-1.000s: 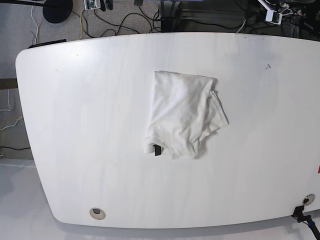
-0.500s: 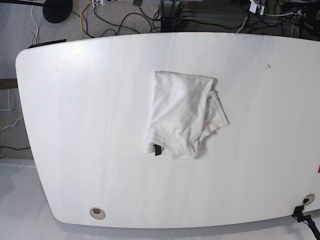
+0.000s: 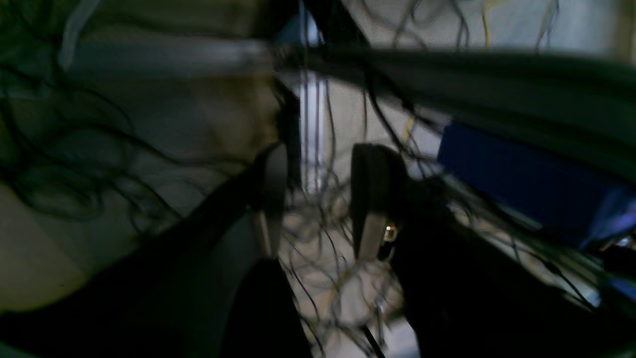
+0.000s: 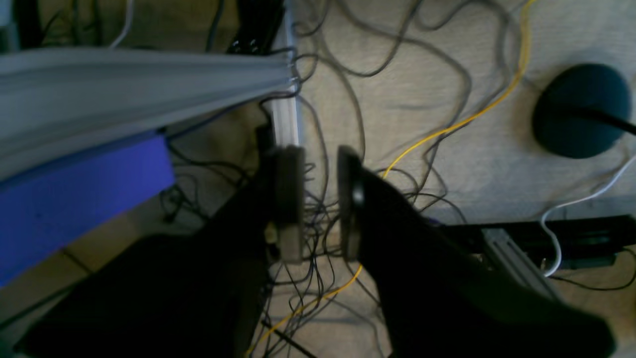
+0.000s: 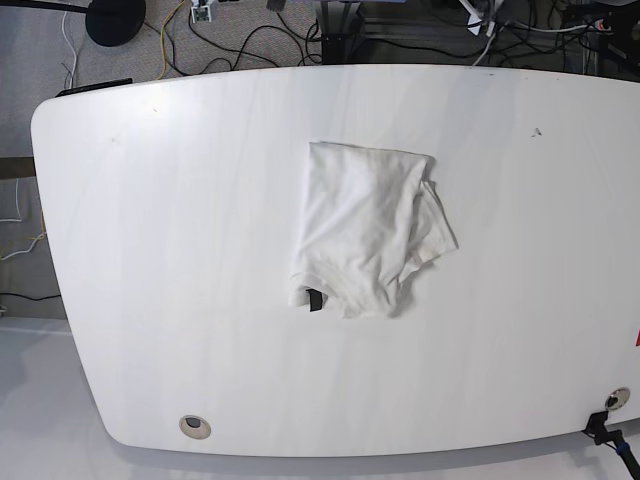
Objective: Fold the T-shirt properly
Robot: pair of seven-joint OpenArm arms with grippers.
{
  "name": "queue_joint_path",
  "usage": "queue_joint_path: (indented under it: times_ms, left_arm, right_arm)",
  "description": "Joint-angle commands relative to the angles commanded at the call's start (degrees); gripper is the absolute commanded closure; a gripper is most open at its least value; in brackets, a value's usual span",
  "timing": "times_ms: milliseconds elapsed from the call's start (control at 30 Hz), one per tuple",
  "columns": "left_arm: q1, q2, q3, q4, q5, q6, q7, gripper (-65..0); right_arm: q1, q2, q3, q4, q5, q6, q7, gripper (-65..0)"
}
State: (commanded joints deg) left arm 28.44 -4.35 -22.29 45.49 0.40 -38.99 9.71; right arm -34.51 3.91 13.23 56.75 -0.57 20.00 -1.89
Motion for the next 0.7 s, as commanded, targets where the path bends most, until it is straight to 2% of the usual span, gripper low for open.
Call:
queue_joint_path:
  times_ms: [67, 233, 333, 500, 600, 700]
  left_arm:
    - [-1.6, -0.1, 1.7, -3.7, 0.9, 2.3, -0.1, -19.3]
    - [-4.3, 0.1, 4.5, -7.6, 3.0, 5.0, -0.1, -19.3]
    - [-6.9, 0.2, 5.5, -10.5, 3.0, 8.8, -0.1, -19.3]
    - [-12.8, -1.0, 5.5, -22.8, 3.0, 12.3, -0.1, -19.3]
    - [-15.5, -1.6, 5.6, -26.8, 3.2, 13.9, -0.1, -19.3]
    - [-16.8, -1.6, 5.6, -27.9, 6.9, 18.0, -0.1, -19.3]
  right_arm:
    - [2.2, 1.1, -0.6, -3.7, 0.0, 0.00, 0.0, -10.7]
    - [6.7, 1.7, -1.0, -10.7, 0.0, 0.00, 0.0, -10.7]
    - [9.5, 1.8, -1.0, -14.4, 0.0, 0.00, 0.0, -10.7]
    - [13.8, 2.5, -1.1, -21.6, 0.0, 0.00, 0.0, -10.7]
    - [16.2, 2.5, -1.1, -25.7, 0.0, -0.09, 0.0, -11.1]
    - [18.1, 2.6, -1.1, -29.6, 0.0, -0.35, 0.0, -11.2]
